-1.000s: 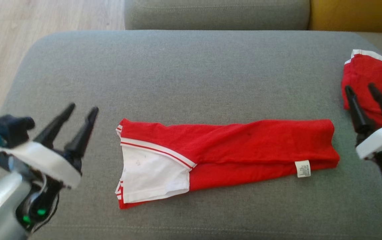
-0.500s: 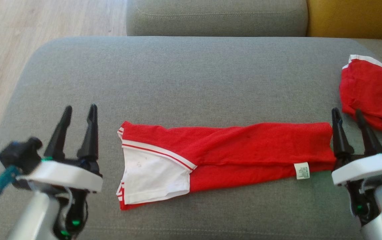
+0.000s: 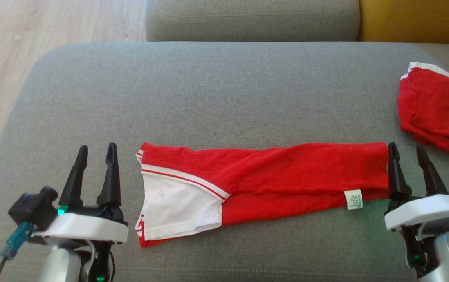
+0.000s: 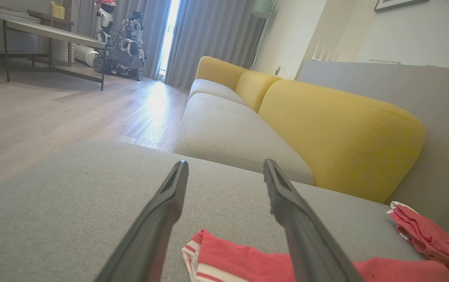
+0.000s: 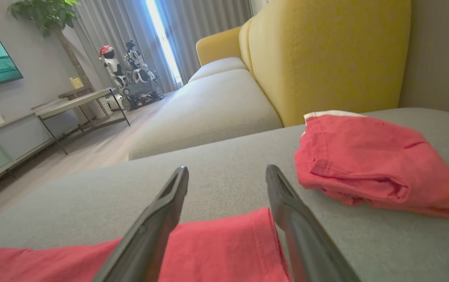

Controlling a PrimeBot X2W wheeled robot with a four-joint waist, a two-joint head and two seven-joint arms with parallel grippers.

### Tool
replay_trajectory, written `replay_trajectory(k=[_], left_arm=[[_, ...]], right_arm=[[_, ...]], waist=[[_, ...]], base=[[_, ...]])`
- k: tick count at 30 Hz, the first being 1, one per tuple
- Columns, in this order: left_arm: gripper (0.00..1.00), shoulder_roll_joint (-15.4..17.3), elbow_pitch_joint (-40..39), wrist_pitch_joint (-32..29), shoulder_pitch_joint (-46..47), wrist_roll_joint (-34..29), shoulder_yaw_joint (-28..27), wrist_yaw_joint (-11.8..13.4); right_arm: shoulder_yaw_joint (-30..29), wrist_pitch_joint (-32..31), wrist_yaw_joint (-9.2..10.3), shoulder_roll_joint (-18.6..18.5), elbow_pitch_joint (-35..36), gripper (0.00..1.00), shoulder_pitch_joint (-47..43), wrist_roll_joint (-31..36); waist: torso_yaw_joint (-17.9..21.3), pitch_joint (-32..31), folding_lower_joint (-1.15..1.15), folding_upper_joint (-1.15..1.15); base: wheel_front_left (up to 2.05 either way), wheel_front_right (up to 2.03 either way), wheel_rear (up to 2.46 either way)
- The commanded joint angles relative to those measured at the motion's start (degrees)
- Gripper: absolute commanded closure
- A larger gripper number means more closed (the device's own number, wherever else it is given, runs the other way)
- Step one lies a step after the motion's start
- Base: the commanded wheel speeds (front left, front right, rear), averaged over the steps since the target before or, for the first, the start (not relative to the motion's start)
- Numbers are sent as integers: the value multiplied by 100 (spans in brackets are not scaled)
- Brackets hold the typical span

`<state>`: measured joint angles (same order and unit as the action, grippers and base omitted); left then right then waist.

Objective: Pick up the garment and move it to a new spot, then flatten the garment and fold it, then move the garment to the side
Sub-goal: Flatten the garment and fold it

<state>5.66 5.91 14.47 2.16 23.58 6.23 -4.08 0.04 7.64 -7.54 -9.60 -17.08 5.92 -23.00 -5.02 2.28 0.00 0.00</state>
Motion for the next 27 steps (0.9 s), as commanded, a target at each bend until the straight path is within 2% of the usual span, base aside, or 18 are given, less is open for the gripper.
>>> replay_trajectory(k=[1,8,14,21,27], left_arm=[[0,-36,-146,52,258,-105,-294,-86],[0,-193,-7,52,354,-285,-415,-269],[0,-245,33,52,512,-323,-407,-321],[0,-262,81,52,609,-346,-427,-336],[0,-269,71,52,688,-292,-386,-339]], right_arm=[[8,-109,5,71,126,0,145,133],[-587,-640,5,470,-344,0,423,402],[-1006,-880,5,608,-917,0,756,412],[-1168,-1009,5,649,-1449,0,1032,467],[-1028,-1262,5,661,-1824,0,1134,520]], waist=[[16,61,0,0],[-25,269,0,0],[-116,509,0,0],[-177,651,0,0],[-221,701,0,0]], base=[[0,0,0],[0,0,0],[0,0,0],[0,0,0],[0,0,0]])
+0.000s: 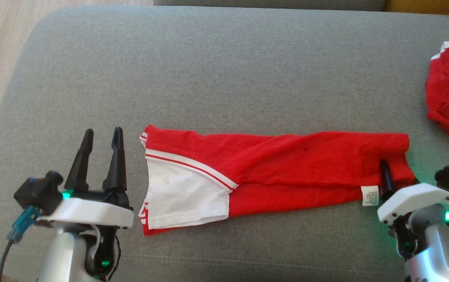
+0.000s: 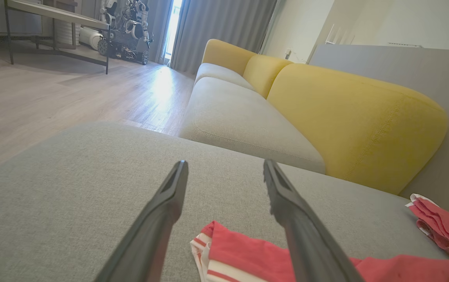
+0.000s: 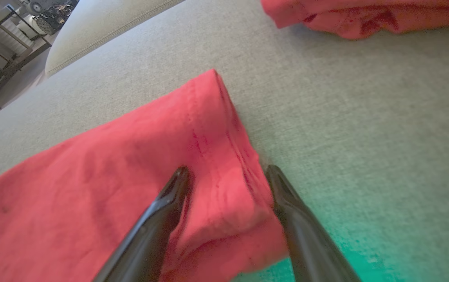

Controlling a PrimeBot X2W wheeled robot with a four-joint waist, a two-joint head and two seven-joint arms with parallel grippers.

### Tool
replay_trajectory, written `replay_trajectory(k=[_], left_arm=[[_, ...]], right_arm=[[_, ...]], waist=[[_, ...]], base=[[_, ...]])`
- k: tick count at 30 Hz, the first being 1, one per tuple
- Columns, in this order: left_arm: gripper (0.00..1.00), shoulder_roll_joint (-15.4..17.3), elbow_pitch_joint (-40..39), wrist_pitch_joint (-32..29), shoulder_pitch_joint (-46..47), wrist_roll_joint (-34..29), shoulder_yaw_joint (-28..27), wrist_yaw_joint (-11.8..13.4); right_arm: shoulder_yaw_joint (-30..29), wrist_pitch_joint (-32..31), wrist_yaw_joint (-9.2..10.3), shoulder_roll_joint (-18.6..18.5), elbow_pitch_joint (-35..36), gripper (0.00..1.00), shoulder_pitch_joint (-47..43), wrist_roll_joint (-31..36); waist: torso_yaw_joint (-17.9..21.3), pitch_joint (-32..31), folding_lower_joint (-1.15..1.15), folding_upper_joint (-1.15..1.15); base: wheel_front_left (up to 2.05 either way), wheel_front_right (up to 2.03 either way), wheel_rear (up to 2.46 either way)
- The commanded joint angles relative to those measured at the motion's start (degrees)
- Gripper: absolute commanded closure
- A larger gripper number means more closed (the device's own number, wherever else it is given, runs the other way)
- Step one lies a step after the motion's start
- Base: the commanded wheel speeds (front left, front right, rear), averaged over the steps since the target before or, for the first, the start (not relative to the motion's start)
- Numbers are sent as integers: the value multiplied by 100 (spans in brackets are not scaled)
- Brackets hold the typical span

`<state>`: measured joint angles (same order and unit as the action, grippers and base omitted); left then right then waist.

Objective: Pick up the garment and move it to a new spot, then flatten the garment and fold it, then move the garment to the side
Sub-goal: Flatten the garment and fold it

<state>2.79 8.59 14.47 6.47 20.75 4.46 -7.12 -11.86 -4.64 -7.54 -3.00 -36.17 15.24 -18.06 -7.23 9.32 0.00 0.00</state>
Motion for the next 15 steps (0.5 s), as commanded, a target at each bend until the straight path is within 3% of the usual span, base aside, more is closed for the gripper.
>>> replay_trajectory(k=[1,3,4,5,11,15], left_arm=[[0,19,-197,52,261,-1,-211,-35],[0,17,-201,52,271,56,-241,-35],[0,16,-203,52,277,80,-252,-35],[0,15,-204,52,280,93,-260,-35],[0,13,-214,52,278,94,-292,-36],[0,12,-248,52,264,86,-308,-36]], right_arm=[[224,-63,5,2,57,0,203,41],[269,-103,5,2,11,0,208,17],[292,-137,5,3,-14,54,211,3],[323,-166,5,-2,-30,97,211,-4],[396,-154,5,-132,49,100,200,-13],[96,29,5,-242,186,100,226,118]], waist=[[1,-7,0,0],[6,-14,0,0],[10,-22,0,0],[16,-31,0,0],[66,-80,0,0],[83,-117,0,0]], base=[[0,0,0],[0,0,0],[0,0,0],[0,0,0],[0,0,0],[0,0,0]])
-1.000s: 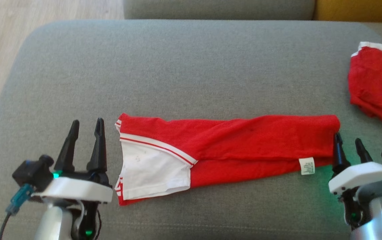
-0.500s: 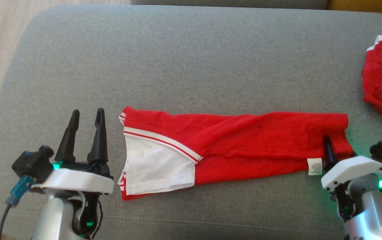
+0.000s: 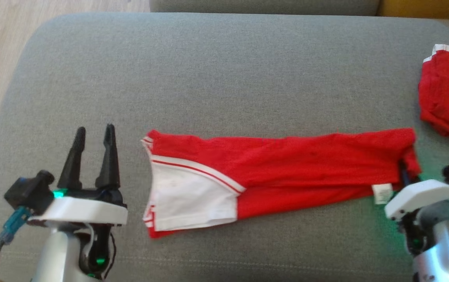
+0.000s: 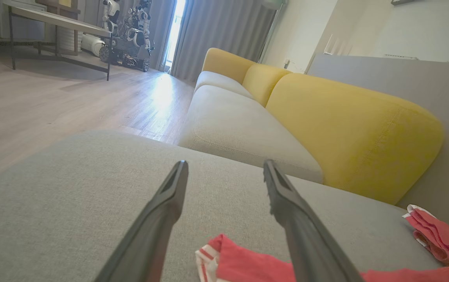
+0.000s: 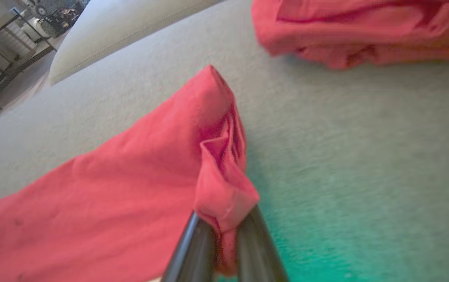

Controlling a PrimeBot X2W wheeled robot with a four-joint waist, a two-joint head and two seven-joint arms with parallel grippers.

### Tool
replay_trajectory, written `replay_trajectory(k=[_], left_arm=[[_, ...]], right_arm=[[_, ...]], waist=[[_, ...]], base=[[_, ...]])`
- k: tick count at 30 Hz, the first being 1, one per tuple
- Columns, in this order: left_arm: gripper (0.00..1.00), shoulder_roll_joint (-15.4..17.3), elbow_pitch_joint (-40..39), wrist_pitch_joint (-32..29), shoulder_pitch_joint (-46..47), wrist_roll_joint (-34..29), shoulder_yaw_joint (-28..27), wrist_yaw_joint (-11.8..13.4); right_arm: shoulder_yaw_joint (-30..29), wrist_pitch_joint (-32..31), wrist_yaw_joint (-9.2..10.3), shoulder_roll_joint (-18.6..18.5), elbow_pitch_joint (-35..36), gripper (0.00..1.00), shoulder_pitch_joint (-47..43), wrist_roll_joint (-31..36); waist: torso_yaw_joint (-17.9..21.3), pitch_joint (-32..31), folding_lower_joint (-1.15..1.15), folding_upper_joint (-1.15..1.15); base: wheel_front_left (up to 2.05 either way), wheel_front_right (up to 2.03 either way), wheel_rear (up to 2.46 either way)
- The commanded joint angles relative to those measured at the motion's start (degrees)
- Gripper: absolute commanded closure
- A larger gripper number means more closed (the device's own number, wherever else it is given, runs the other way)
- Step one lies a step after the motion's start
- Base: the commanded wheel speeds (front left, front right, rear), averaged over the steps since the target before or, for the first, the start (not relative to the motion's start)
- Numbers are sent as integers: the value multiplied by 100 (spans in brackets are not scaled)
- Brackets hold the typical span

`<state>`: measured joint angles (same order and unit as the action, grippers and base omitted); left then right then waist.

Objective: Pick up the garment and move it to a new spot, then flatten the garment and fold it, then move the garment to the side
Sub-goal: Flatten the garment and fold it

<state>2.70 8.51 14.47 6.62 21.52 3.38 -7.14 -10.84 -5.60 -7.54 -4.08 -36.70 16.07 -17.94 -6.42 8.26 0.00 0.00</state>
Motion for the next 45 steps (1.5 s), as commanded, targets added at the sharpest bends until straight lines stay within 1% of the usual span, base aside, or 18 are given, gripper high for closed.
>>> replay_trajectory(k=[1,6,9,11,14,17,21,22,25,29,36,39,45], left_arm=[[0,20,-284,52,251,14,-243,-35],[0,19,-389,52,214,164,-398,-35],[0,19,-421,52,220,179,-406,-35],[0,19,-425,52,219,201,-402,-35],[0,19,-398,52,174,219,-388,-35],[0,19,-373,52,125,240,-375,-35],[0,19,-355,52,61,273,-368,-30],[0,19,-355,52,61,273,-368,-30],[0,18,-349,52,29,292,-350,-19],[0,18,-336,52,11,315,-327,-7],[0,18,-321,52,-47,320,-299,5],[0,18,-322,52,-55,321,-297,10],[0,18,-325,52,-35,362,-215,23]], right_arm=[[-115,169,5,-150,291,100,155,192],[-812,222,5,-184,618,100,241,795],[-1228,132,5,-106,872,100,329,1209],[-1279,73,5,-63,980,100,344,1310],[-1159,-11,5,4,1139,100,309,1316],[-901,-140,5,58,1345,100,240,1200],[-407,-369,5,100,1727,100,93,981],[-407,-369,5,100,1727,100,93,981],[-43,-586,5,114,2082,100,-13,668],[608,-843,5,118,2530,100,-199,68],[1753,-1058,5,119,3229,100,-498,-653],[2265,-1049,5,119,3336,100,-579,-1238],[3161,-781,5,120,3140,100,-523,-1962]], waist=[[6,-18,0,0],[33,-51,0,0],[46,-65,0,0],[46,-88,0,0],[62,-179,0,0],[85,-250,0,0],[125,-346,0,0],[125,-346,0,0],[146,-399,0,0],[151,-468,0,0],[139,-563,0,0],[119,-583,0,0],[-22,-589,0,0]], base=[[0,0,0],[0,0,0],[0,0,0],[0,0,0],[0,0,0],[0,0,0],[0,0,0],[0,0,0],[0,0,0],[0,0,0],[0,0,0],[0,0,0],[0,0,0]])
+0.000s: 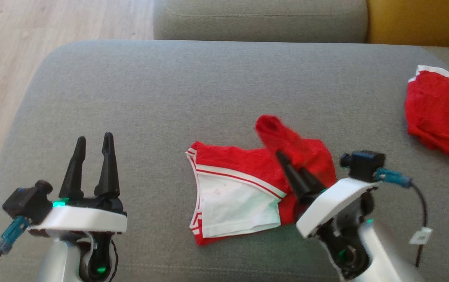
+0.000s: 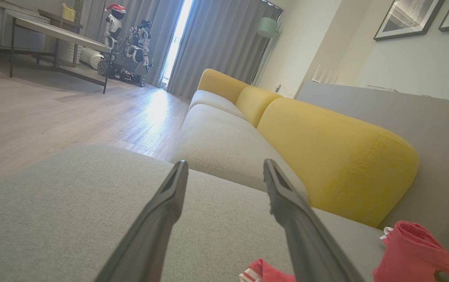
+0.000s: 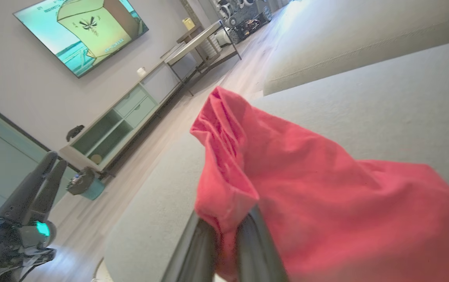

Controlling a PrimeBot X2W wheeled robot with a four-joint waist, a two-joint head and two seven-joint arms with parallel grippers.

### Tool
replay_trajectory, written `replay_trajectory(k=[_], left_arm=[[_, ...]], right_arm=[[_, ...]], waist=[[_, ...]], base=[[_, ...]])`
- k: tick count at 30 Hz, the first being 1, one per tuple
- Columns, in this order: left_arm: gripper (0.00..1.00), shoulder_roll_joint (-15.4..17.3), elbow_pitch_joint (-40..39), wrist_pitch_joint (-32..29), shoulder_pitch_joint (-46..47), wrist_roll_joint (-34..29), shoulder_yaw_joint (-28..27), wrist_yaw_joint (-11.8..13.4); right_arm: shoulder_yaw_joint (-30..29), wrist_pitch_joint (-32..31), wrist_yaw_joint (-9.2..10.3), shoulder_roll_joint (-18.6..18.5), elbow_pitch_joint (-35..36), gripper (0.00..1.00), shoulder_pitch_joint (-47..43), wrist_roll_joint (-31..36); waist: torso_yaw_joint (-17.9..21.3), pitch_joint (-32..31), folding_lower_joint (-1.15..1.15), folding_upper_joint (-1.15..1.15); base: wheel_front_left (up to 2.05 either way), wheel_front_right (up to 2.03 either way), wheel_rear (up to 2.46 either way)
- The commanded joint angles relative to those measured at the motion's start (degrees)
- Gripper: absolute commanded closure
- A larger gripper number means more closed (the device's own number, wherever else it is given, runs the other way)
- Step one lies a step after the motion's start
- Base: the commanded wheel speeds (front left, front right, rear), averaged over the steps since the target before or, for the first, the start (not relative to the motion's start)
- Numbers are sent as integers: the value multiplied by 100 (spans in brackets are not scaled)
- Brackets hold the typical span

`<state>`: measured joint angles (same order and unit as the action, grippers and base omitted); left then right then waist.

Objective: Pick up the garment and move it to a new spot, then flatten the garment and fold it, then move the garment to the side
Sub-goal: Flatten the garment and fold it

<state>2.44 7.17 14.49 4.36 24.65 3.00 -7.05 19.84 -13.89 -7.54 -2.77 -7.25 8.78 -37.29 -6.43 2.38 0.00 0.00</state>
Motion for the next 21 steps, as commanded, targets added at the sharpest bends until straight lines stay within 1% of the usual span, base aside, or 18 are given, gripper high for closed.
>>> replay_trajectory(k=[1,6,8,13,19,21], left_arm=[[0,44,-190,51,185,60,-165,17],[0,43,-169,51,169,82,-108,29],[0,43,-169,51,182,83,-65,28],[0,43,-180,51,217,119,-11,42],[0,43,-168,51,202,62,74,44],[0,43,-168,51,204,64,74,44]], right_arm=[[204,120,5,-11,106,100,223,-164],[772,532,5,-11,-471,100,417,-677],[923,801,5,-11,-780,100,572,-782],[1498,1343,5,-11,-1462,100,1001,-1371],[2156,1868,5,-11,-2238,100,1296,-1773],[2245,1943,5,-11,-2346,100,1336,-1852]], waist=[[-53,-4,0,0],[-227,26,0,0],[-304,51,0,0],[-467,136,0,0],[-582,136,0,0],[-588,137,0,0]], base=[[0,0,0],[0,0,0],[0,0,0],[0,0,0],[0,0,0],[0,0,0]])
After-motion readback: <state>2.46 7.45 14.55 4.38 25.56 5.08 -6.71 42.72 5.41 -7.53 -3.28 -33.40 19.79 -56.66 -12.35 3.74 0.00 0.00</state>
